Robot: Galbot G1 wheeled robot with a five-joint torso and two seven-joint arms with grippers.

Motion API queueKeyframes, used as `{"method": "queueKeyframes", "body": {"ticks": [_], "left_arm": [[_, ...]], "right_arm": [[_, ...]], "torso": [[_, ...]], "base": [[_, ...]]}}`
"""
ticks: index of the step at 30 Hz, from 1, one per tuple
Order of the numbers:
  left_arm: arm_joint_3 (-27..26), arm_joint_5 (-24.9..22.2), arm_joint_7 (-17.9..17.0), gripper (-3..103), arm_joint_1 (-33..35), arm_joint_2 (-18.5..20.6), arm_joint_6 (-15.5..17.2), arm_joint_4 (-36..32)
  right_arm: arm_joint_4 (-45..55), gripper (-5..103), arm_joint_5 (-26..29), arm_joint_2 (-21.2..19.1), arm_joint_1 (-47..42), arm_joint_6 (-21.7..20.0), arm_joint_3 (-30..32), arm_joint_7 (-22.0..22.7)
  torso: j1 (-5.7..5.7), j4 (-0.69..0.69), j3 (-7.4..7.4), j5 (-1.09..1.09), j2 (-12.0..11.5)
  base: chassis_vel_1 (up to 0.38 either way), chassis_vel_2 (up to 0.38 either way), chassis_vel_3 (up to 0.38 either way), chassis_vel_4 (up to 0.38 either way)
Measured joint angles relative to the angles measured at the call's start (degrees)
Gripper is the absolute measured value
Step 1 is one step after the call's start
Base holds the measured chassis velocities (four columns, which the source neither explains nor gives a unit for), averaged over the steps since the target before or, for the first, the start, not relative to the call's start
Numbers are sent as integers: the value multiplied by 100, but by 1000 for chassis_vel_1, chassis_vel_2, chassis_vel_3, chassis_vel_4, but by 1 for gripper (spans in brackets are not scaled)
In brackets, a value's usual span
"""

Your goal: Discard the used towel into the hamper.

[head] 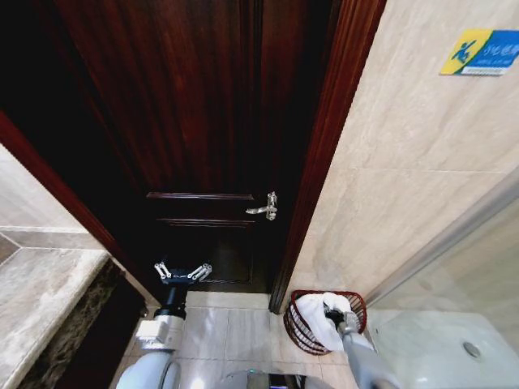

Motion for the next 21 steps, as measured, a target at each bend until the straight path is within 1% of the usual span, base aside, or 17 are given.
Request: {"method": "queueKeyframes", "body": {"ticks": [1,2,5,6,8,9,12,14,15,16,17,19,20,21], "left_arm": [[0,0,0,100,0,0,0,0],[0,0,0,100,0,0,0,0],[0,0,0,100,0,0,0,0],[0,0,0,100,0,0,0,0],[0,0,0,100,0,0,0,0],[0,0,0,100,0,0,0,0],[0,0,0,100,0,0,0,0],[0,0,0,100,0,0,0,0],[0,0,0,100,0,0,0,0],[0,0,0,100,0,0,0,0],[0,0,0,100,0,0,0,0],[0,0,0,100,0,0,0,0],[0,0,0,100,0,1,0,0],[0,0,0,100,0,1,0,0]], "right_arm": [[-140,13,-131,-25,124,-106,10,38],[-140,13,-131,-25,124,-106,10,38],[-363,13,-315,-74,366,-373,22,117],[-363,13,-315,-74,366,-373,22,117],[-429,13,-433,-83,483,-632,27,225],[-429,13,-433,-83,483,-632,27,225],[-437,13,-407,-75,525,-830,37,288],[-394,13,-368,-68,506,-866,36,288],[-244,10,-264,-58,430,-902,23,287],[-1,15,-101,-48,294,-936,-14,273],[-1,15,-101,-48,294,-936,-14,273],[854,25,332,-54,-191,-1230,-146,204],[1360,31,537,-75,-494,-1377,-223,188],[1360,31,537,-75,-494,-1377,-223,188]], "torso": [[0,0,0,0,0],[0,0,0,0,0],[0,0,0,0,0],[0,0,0,0,0],[0,1,0,0,0],[0,1,0,0,0],[0,0,0,0,0],[0,1,0,0,0],[0,1,0,1,0],[0,1,0,2,0],[0,1,0,2,0],[0,1,0,0,0],[0,-1,0,2,0],[0,-1,0,2,0]], "base": [[0,0,0,0],[0,0,0,0],[0,0,0,0],[0,0,0,0],[0,0,0,0],[0,0,0,0],[0,0,0,0],[0,0,0,0],[0,0,0,0],[0,0,0,0],[0,0,0,0],[0,0,0,0],[0,0,0,0],[0,0,0,0]]}}
